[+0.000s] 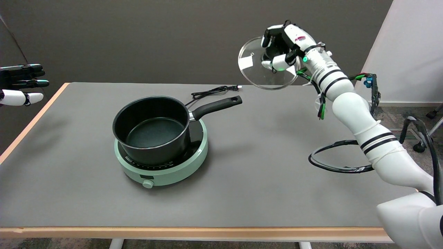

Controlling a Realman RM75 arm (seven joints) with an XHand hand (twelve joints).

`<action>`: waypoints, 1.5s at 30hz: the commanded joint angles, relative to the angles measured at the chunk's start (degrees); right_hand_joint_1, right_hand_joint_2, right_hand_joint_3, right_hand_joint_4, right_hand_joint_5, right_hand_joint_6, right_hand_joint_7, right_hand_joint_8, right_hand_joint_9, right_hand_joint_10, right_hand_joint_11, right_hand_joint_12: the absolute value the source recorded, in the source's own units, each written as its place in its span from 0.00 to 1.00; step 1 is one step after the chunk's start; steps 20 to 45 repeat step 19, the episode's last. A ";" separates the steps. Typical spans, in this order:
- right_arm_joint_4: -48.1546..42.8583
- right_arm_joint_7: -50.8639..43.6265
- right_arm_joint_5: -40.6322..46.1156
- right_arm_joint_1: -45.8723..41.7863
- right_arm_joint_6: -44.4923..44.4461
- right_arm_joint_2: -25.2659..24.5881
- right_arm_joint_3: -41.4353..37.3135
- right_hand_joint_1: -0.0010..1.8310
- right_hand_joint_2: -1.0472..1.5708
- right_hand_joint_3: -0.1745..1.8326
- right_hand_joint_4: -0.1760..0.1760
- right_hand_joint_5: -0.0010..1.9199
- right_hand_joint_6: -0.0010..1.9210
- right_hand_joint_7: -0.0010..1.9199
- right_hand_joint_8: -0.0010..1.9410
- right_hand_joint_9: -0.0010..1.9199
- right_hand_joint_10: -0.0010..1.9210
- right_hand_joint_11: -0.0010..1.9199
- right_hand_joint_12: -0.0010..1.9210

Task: Pick up the pot lid.

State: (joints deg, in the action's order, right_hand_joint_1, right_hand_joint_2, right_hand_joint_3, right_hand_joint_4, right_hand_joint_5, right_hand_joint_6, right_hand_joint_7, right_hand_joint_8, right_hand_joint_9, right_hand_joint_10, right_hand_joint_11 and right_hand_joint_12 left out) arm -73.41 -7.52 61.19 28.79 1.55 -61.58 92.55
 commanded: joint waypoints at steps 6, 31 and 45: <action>-6.34 0.61 -0.19 1.97 -1.58 -3.40 1.04 0.75 0.71 0.43 1.00 0.34 0.69 0.48 0.67 0.46 0.79 0.43 0.94; -5.54 0.62 -0.19 10.21 -3.38 -5.52 10.69 0.83 0.69 0.47 1.00 0.32 0.70 0.48 0.65 0.45 0.80 0.43 0.95; -5.54 0.62 -0.19 10.21 -3.38 -5.52 10.69 0.83 0.69 0.47 1.00 0.32 0.70 0.48 0.65 0.45 0.80 0.43 0.95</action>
